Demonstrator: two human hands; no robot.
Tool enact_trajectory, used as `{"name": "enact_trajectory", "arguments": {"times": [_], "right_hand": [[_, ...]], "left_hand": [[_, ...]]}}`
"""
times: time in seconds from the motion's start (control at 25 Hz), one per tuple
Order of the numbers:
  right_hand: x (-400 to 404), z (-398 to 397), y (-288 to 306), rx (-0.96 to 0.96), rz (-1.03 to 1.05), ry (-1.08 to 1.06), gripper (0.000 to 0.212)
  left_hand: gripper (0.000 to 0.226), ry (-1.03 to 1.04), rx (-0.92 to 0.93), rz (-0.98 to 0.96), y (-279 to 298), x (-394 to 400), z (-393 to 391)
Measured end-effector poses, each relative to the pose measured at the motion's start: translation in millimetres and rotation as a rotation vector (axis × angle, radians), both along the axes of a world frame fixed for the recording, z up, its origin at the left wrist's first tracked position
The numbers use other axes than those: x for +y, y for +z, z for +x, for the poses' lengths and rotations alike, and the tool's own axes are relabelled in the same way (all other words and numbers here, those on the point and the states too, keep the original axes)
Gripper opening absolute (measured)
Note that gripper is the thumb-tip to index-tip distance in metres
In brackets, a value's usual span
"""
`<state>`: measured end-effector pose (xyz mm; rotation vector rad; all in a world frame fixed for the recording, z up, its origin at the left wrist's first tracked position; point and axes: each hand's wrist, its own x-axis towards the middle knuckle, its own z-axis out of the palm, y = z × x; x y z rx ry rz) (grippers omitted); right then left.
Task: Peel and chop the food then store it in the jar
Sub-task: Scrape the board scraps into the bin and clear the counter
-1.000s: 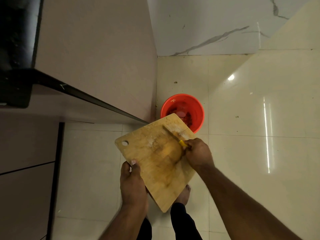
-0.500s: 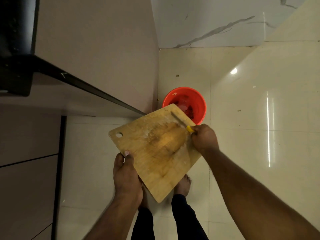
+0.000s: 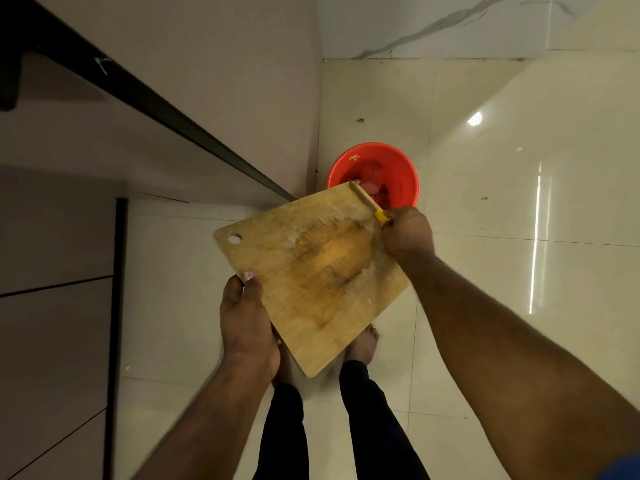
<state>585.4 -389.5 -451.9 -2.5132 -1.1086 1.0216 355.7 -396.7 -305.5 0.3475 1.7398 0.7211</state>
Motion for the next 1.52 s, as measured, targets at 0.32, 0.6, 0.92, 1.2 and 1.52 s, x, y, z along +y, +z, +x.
{"name": "enact_trajectory", "arguments": {"times": [0.32, 0.6, 0.92, 1.2, 1.52], "right_hand": [[-25.5, 2.0, -5.5, 0.042, 0.054, 0.180, 0.034], [-54.2, -2.6, 17.2, 0.158, 0.307, 0.319, 0.029], [-54.0, 26.6, 2.4, -0.032, 0.108, 0.089, 0.034], [-82.1, 13.5, 13.8, -0.023, 0.107, 0.063, 0.032], [-76.7, 7.1, 19.0, -0.077, 0.111, 0.201, 0.023]], "left_hand": [[0.023, 0.038, -0.005, -0.017, -0.3, -0.6, 1.5], [0.021, 0.056, 0.000, -0.024, 1.5, 2.8, 6.0], [0.022, 0.066, 0.043, -0.059, 2.5, 1.2, 2.7], [0.030, 0.042, 0.045, -0.077, 9.4, 0.0, 6.7], [0.025, 0.036, 0.076, -0.066, 12.4, 1.0, 6.3]]}}
